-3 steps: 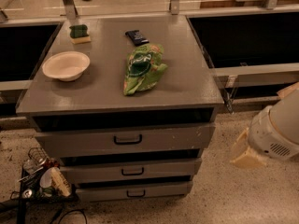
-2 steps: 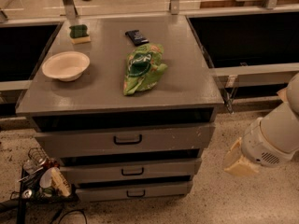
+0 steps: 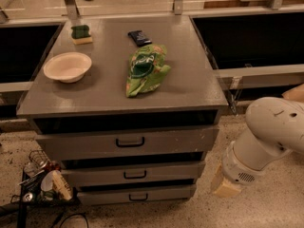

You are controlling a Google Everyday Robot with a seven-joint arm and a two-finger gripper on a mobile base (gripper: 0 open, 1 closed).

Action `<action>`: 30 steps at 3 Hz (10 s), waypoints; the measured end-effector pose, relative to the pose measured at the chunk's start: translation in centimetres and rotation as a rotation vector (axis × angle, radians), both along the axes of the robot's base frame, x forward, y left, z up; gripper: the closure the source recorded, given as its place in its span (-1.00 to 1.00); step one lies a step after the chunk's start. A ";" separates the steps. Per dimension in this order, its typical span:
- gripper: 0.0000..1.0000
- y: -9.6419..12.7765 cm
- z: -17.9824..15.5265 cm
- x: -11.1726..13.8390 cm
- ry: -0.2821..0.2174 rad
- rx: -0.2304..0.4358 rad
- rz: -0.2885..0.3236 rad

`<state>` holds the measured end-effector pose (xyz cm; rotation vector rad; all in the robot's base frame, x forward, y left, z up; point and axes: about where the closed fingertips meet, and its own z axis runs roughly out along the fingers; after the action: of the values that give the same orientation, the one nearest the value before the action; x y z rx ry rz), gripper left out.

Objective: Open middle drawer

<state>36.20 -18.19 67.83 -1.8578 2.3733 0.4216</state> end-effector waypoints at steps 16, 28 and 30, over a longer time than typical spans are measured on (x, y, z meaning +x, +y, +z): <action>1.00 5.4 -8.3 9.9 -0.253 0.338 -0.460; -0.31 9.6 -15.0 14.7 -0.315 0.410 -0.555; -1.00 9.6 -15.0 14.7 -0.315 0.410 -0.555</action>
Offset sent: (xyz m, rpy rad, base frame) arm 0.0407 -0.0259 -0.0141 0.1288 -0.2145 -0.4860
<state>50.90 -8.55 52.85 -0.9616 2.2381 0.4652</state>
